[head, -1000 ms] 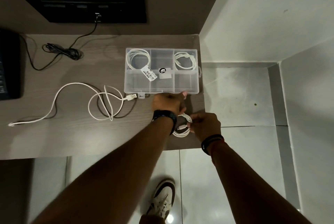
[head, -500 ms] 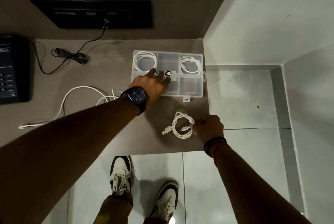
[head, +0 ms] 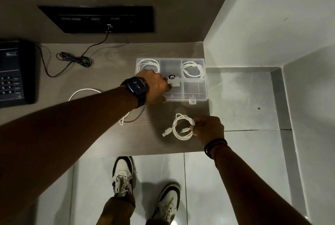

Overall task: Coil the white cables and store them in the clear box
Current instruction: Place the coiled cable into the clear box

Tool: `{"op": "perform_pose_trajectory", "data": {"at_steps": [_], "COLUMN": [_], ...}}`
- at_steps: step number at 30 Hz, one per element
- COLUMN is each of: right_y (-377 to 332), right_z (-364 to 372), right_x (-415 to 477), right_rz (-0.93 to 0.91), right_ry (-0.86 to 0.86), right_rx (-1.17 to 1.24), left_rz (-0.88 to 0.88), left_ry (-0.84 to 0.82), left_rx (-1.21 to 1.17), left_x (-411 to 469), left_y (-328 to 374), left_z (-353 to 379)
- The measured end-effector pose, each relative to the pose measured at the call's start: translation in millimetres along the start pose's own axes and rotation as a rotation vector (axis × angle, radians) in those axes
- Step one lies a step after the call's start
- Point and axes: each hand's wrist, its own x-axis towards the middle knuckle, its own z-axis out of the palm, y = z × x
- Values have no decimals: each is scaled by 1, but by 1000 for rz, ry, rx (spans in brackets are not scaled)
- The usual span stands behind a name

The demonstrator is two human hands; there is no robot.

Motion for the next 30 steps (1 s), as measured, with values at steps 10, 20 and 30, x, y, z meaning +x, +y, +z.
{"op": "perform_pose_trajectory", "data": {"at_steps": [10,20,30], "right_y": [-35,-96,-100], "right_z": [-16,-1,15], "right_x": [-7,29,40], "right_rz": [-90,-130,-55], "right_ry": [74,157,220], "right_rx": [100,34,-69], "left_rz": [-104,-365,-12], "left_ry": [289,670,288], "left_rx": [-529,-285,-464], "left_x": [-12,2,1], "left_y": [-55,-93,-5], "left_z": [-72,-61,36]}}
